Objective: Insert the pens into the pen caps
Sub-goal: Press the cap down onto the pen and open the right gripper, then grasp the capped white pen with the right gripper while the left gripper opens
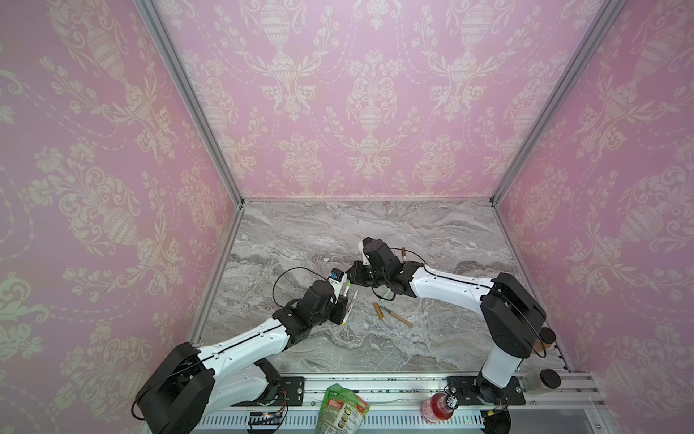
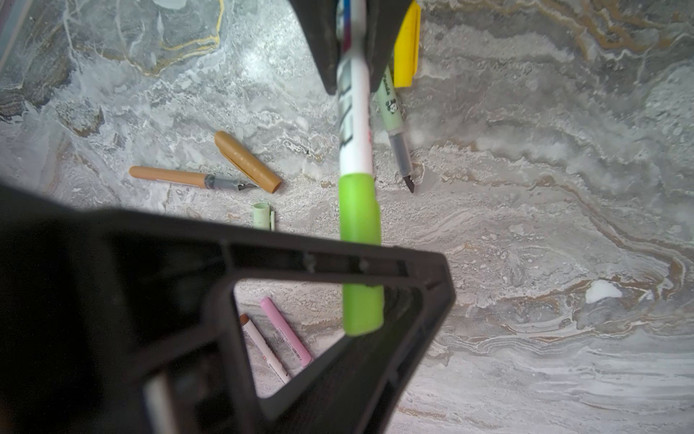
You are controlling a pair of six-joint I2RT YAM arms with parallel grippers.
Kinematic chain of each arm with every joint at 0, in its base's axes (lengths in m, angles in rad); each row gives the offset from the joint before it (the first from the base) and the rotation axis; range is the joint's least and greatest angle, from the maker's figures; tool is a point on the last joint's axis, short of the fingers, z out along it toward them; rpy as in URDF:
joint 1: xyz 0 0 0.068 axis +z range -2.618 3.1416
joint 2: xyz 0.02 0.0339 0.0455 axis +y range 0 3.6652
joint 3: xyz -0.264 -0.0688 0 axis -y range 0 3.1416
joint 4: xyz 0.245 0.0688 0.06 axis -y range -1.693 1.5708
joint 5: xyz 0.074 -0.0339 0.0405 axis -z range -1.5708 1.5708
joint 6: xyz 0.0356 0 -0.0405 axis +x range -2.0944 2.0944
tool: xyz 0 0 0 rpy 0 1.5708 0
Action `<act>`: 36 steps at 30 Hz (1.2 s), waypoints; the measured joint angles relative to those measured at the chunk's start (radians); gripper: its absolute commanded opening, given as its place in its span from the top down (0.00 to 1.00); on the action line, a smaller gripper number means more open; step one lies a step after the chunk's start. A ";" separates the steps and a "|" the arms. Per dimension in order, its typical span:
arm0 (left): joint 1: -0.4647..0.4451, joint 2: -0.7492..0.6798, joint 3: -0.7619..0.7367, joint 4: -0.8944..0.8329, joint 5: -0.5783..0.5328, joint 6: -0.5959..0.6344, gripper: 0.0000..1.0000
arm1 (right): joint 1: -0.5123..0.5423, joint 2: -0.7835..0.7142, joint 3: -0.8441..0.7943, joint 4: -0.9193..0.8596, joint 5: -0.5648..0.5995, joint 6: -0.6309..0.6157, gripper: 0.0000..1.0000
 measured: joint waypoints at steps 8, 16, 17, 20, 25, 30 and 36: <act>0.000 -0.018 0.000 0.037 -0.005 -0.020 1.00 | -0.024 -0.037 0.022 -0.034 -0.018 -0.017 0.82; -0.001 -0.133 0.012 0.187 0.043 -0.143 1.00 | -0.082 -0.169 0.105 -0.174 -0.167 -0.113 0.52; -0.001 -0.138 0.010 0.186 0.050 -0.161 1.00 | -0.094 -0.185 0.114 -0.184 -0.166 -0.124 0.52; -0.001 -0.154 -0.015 0.184 0.063 -0.225 1.00 | -0.122 -0.237 0.124 -0.202 -0.163 -0.161 0.52; -0.001 -0.165 -0.053 0.196 0.066 -0.320 1.00 | -0.120 -0.266 0.093 -0.189 -0.177 -0.174 0.52; -0.001 -0.129 -0.052 0.264 0.082 -0.375 1.00 | -0.108 -0.257 0.021 -0.173 -0.195 -0.170 0.53; -0.001 -0.084 -0.051 0.316 0.096 -0.414 1.00 | -0.080 -0.240 -0.023 -0.143 -0.211 -0.163 0.59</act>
